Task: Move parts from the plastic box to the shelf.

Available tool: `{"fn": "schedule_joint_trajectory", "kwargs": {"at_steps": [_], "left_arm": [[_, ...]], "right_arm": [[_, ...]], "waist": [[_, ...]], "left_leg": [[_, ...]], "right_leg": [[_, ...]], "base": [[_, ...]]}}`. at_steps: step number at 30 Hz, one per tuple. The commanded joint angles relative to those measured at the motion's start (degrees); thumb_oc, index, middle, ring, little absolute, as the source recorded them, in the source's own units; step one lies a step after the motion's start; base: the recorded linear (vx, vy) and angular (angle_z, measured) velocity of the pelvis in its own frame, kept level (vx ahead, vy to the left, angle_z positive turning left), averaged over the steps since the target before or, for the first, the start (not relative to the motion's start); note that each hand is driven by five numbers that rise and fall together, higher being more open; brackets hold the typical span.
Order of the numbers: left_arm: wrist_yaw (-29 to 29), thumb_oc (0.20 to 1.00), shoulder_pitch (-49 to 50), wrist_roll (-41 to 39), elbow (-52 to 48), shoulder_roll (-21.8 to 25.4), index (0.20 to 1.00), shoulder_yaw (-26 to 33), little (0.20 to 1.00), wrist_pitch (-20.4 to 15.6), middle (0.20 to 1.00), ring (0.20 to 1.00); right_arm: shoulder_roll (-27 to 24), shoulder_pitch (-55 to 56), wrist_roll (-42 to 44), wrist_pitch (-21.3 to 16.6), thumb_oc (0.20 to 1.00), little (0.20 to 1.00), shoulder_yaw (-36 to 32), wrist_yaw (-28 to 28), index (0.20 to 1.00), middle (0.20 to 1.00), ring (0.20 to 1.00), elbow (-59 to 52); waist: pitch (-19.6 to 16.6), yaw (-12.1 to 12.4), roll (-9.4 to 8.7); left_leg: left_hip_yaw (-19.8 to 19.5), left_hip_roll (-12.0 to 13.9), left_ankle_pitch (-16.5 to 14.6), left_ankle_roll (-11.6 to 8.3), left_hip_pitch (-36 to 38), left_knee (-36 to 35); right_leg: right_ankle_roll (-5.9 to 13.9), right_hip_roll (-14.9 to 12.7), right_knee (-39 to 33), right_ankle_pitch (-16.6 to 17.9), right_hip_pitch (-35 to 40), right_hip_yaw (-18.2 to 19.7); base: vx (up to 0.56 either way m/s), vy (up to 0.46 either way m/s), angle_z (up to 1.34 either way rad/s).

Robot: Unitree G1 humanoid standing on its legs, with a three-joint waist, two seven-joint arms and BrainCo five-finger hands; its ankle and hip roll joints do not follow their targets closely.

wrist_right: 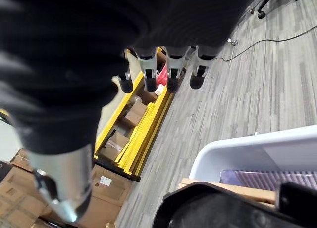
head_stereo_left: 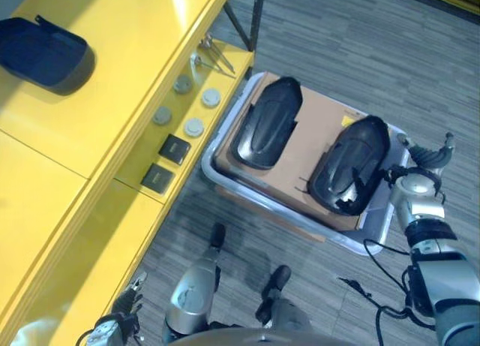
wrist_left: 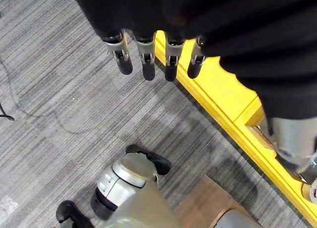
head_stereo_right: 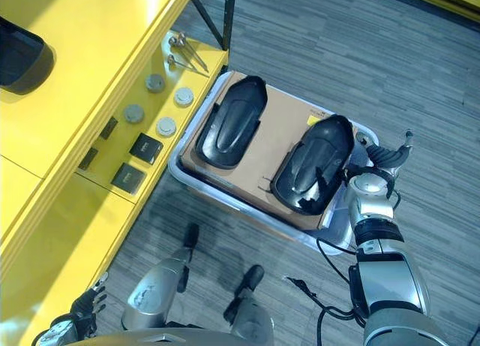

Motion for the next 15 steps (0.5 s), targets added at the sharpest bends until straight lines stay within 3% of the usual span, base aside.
{"fn": "schedule_joint_trajectory", "kwargs": {"at_steps": [1,7,15], "left_arm": [[-1.19,1.0,0.14,-1.5,0.76,1.11,1.0,-2.69,1.0,-2.12,1.0,1.0],[-0.52,1.0,-0.03,-2.24,-1.35,0.06,1.0,-3.04,1.0,-2.19,1.0,1.0],[-0.23,1.0,-1.0,-3.04,-0.62,0.01,1.0,-3.38,1.0,-1.42,1.0,1.0]], "right_arm": [[-5.25,-0.46,1.47,-0.87,1.0,1.0,3.7,1.16,1.0,1.0,1.0,-1.48],[-1.97,1.92,1.55,2.31,1.0,1.0,4.61,4.19,1.0,1.0,1.0,-1.66],[0.76,0.53,1.35,3.82,1.0,1.0,8.42,6.86,1.0,1.0,1.0,1.65]], "waist": [[-2.67,0.97,0.79],[-2.44,0.72,0.36],[-1.5,1.33,0.3]], "left_leg": [[-3.85,1.92,-10.79,-1.25,2.13,4.13],[-3.5,2.14,-10.36,-1.6,1.41,4.18],[-3.26,2.31,-10.38,-1.92,0.29,4.92]], "right_leg": [[2.56,-0.28,2.43,-0.75,-4.31,0.99],[2.14,-0.1,1.63,-0.72,-4.21,1.36],[1.9,0.02,0.78,-0.52,-4.11,1.6]], "base": [[0.0,0.0,0.0],[0.0,0.0,0.0],[-0.02,0.003,-0.01]]}}
